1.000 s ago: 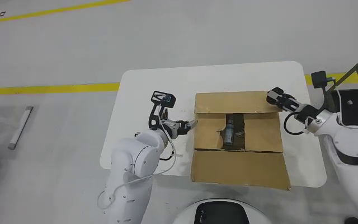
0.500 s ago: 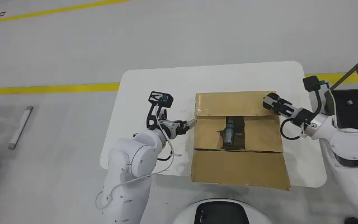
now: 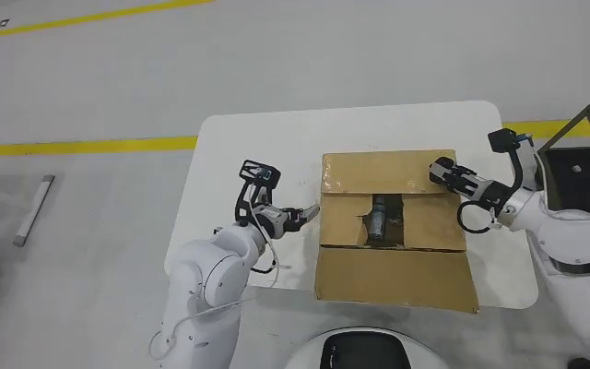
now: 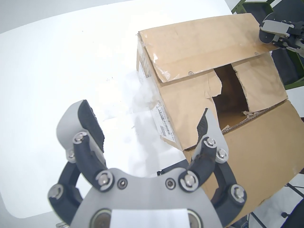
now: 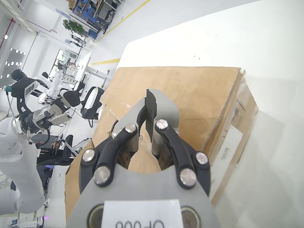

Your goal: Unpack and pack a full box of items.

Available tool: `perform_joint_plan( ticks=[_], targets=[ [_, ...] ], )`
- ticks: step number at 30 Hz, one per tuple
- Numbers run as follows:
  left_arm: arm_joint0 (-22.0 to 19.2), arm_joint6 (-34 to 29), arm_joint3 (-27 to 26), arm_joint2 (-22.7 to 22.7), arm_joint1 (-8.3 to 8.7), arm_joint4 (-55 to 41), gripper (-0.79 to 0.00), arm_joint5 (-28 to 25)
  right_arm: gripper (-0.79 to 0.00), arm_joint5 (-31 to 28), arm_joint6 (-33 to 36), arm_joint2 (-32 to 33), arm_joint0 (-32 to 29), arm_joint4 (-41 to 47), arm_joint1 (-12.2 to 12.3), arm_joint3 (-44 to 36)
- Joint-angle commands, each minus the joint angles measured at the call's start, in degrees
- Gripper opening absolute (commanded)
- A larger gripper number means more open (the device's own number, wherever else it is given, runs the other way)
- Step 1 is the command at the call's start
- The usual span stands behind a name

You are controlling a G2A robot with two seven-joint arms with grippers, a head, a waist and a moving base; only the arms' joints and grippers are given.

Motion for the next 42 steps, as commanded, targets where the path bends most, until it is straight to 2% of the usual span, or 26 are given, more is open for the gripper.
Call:
perform_joint_plan(
  ticks=[1, 5, 7, 17, 20, 25, 31, 34, 36, 42],
  targets=[
    [1.5, 0.9, -1.0, -1.8, 0.45, -0.5, 0.0, -2.9, -0.785, 0.0, -0.1, 0.0, 0.0, 0.1, 0.0, 0.0],
    [4.9, 1.9, -3.0, -5.2, 1.44, -1.2, 0.0, -9.6, -0.785, -0.1, -0.3, -0.4, 0.0, 0.2, 0.1, 0.1],
    [6.3, 2.4, -3.6, -6.5, 1.77, -2.0, 0.0, -11.4, -0.785, 0.0, -0.4, -0.7, 0.0, 0.2, 0.1, 0.1],
    [6.3, 2.4, -3.6, -6.5, 1.77, -2.0, 0.0, -11.4, -0.785, 0.5, -0.8, -1.7, -0.2, 0.8, 0.2, -0.5],
    [7.9, 3.2, -3.9, -6.1, 2.01, -1.8, 0.0, -11.8, -0.785, 0.4, -0.7, -1.8, -0.5, 0.8, 0.3, -0.8],
    [11.5, 3.7, -6.5, -8.3, 3.03, 1.1, 0.0, -16.5, -0.785, 0.7, -0.8, -1.8, -0.8, 0.9, 0.4, -1.0],
    [18.2, 5.2, -9.1, -11.5, 4.44, 2.9, 0.0, -26.0, -0.773, 0.7, -1.3, -2.2, -1.3, 0.9, 0.4, -1.2],
    [21.0, 6.3, -10.4, -11.4, 5.03, 2.5, 0.0, -31.0, -0.767, 0.8, -1.3, -2.4, -1.2, 1.0, 0.4, -1.2],
    [22.1, 6.7, -11.0, -11.0, 5.32, 2.4, 0.0, -32.3, -0.763, 0.8, -1.4, -2.6, -1.0, 1.0, 0.5, -1.1],
    [22.5, 6.4, -11.3, -5.9, 5.76, 4.7, 0.0, -31.2, -0.754, 0.9, -1.8, -2.8, -1.0, 1.1, 0.5, -1.2]
  ],
)
